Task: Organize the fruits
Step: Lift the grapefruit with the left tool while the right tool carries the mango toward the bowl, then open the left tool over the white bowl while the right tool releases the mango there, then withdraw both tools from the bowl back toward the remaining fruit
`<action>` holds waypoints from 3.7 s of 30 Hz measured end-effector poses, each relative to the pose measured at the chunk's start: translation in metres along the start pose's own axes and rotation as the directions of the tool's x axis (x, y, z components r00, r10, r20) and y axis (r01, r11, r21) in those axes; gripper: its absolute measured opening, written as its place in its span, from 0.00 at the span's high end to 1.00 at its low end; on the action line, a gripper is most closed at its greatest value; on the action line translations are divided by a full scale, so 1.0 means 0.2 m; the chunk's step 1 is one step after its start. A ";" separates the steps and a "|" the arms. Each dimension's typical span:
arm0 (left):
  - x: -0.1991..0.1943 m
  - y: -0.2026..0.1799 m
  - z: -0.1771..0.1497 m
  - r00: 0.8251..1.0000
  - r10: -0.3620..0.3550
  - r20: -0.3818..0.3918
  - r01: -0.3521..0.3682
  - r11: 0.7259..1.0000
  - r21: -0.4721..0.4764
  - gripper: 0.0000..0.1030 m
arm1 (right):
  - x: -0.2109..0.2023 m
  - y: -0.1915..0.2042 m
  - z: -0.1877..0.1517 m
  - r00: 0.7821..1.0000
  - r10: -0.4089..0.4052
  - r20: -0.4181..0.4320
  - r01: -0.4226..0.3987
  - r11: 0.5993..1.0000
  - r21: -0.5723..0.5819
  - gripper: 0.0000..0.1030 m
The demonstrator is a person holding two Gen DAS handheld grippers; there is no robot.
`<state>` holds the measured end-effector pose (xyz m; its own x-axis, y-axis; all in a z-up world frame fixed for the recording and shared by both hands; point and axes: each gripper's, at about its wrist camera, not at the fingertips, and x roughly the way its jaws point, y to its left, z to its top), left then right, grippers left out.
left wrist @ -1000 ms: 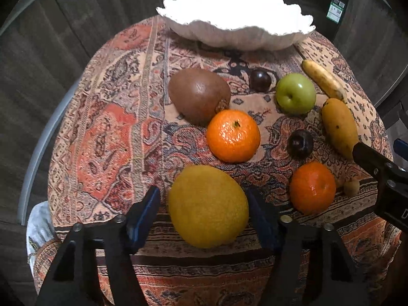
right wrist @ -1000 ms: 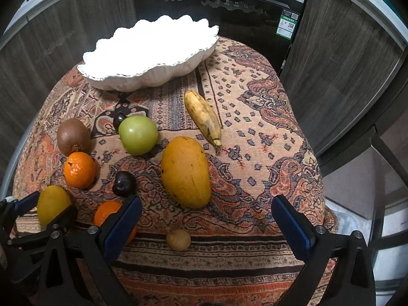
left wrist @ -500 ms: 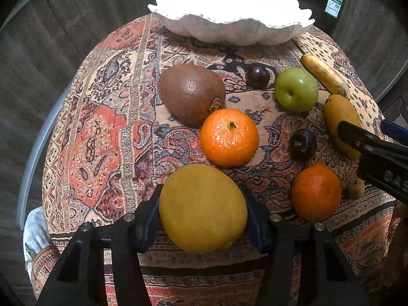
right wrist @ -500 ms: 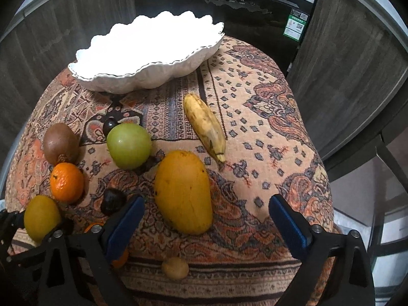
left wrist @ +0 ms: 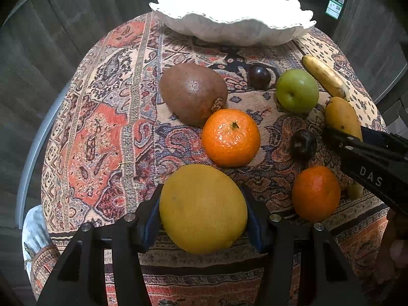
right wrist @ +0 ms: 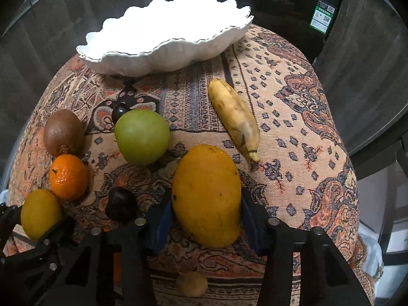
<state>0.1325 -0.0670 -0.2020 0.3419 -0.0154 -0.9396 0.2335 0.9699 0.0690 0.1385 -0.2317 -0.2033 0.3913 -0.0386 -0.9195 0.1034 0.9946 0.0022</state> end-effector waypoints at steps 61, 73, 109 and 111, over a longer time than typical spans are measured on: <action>-0.11 0.14 1.17 0.976 -0.017 0.215 0.017 1.000 0.001 0.46 | -0.13 -0.02 0.91 0.987 0.048 0.156 -0.050 0.999 0.005 0.52; 0.05 0.10 1.16 0.990 -0.011 0.140 0.011 1.000 0.002 0.36 | 0.00 -0.04 0.93 0.992 0.065 0.110 -0.067 0.998 0.010 0.48; -0.54 0.18 0.83 0.949 0.058 0.309 -0.051 0.998 -0.033 0.01 | -0.62 0.00 0.71 0.955 -0.053 0.292 0.045 0.998 0.035 0.15; -0.55 0.17 0.79 0.949 0.056 0.311 -0.049 0.998 -0.029 0.01 | -0.64 0.00 0.68 0.954 -0.053 0.294 0.044 0.998 0.037 0.15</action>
<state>0.2464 -0.0700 -0.0425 0.6206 -0.0363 -0.7833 0.1897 0.9762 0.1050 0.2120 -0.2400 -0.0324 0.6366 -0.1179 -0.7621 0.1546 0.9877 -0.0236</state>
